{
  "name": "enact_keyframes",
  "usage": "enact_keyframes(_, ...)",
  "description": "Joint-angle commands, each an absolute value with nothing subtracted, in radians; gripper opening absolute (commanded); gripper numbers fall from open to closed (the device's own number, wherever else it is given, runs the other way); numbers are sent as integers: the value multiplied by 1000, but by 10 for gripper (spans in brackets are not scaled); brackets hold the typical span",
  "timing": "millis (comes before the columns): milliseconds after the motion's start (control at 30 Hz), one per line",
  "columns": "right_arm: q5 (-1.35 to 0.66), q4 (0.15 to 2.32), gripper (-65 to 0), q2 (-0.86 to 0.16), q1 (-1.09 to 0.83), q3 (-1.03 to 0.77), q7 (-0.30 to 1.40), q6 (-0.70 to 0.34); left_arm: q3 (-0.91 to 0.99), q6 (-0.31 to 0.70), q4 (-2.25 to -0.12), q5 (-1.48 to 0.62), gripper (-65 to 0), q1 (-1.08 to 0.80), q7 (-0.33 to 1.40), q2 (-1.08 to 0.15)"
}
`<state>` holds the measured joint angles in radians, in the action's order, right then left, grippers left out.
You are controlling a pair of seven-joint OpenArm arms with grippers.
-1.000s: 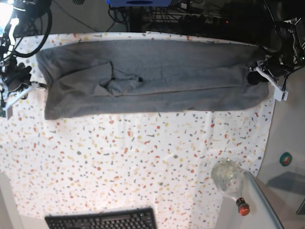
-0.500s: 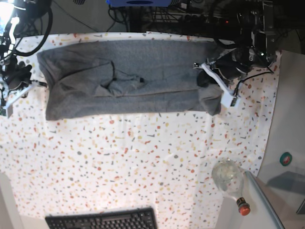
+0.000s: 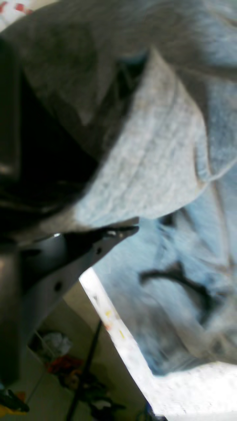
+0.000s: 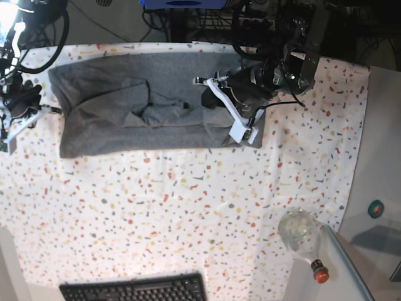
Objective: Layout the t-shirt on the table in an organized manner, then fold the t-shirt properly
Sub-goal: 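Fold the strip end with the left gripper toward the right gripper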
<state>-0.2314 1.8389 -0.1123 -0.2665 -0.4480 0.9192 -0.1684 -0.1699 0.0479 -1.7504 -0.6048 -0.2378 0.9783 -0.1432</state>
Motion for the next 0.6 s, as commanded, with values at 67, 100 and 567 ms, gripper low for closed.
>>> enact_keyframes(67, -236, 1856, -650, -124, -262, -450, 905, -170, -170, 45, -1764, -621, -650, -223, 967, -143)
enact_keyframes(100, -236, 1856, -650, -124, -262, -450, 905, -170, -170, 45, -1764, -621, -650, -220, 967, -143)
enact_keyframes(567, -236, 1856, -650, -122, -262, -452, 905, -170, -173, 45, -1712, -624, -650, -182, 970, -120)
